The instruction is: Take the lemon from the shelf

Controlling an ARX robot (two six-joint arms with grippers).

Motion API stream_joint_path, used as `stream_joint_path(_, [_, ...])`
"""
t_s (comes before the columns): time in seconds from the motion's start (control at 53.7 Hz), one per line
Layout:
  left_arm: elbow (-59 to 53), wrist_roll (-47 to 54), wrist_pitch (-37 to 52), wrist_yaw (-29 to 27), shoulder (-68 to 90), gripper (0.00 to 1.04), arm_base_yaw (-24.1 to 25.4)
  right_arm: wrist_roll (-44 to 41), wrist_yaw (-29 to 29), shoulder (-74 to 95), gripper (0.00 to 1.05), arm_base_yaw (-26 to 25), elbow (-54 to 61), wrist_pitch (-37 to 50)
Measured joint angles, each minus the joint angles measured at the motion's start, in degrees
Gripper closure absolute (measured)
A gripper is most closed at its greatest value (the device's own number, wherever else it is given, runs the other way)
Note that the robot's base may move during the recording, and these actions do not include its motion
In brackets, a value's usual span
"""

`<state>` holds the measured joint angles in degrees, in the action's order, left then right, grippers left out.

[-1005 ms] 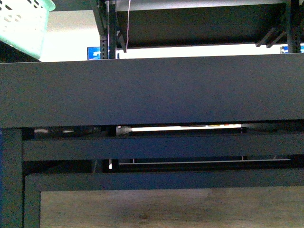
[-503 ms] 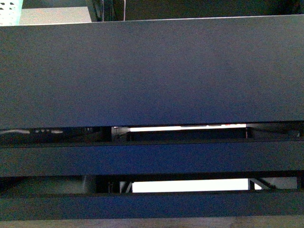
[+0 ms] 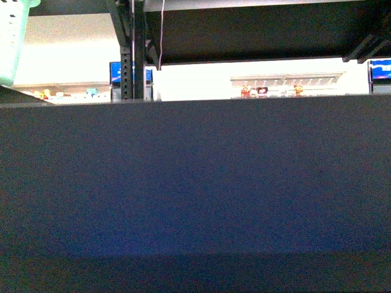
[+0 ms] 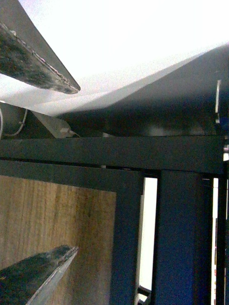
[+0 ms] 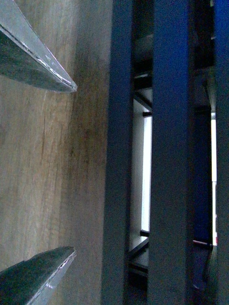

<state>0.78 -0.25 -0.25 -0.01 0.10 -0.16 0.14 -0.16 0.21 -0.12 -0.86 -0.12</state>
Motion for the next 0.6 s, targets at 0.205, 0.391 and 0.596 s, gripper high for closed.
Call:
stream_joint_path(0.205, [0.0,0.0,0.0,0.0,0.0,0.08,0.0,0.0,0.0,0.0,0.08,0.0,0.0,0.0])
stream_joint_path(0.391, [0.0,0.0,0.0,0.0,0.0,0.08,0.0,0.0,0.0,0.0,0.08,0.0,0.0,0.0])
stream_joint_path(0.596, [0.0,0.0,0.0,0.0,0.0,0.08,0.0,0.0,0.0,0.0,0.08,0.0,0.0,0.0])
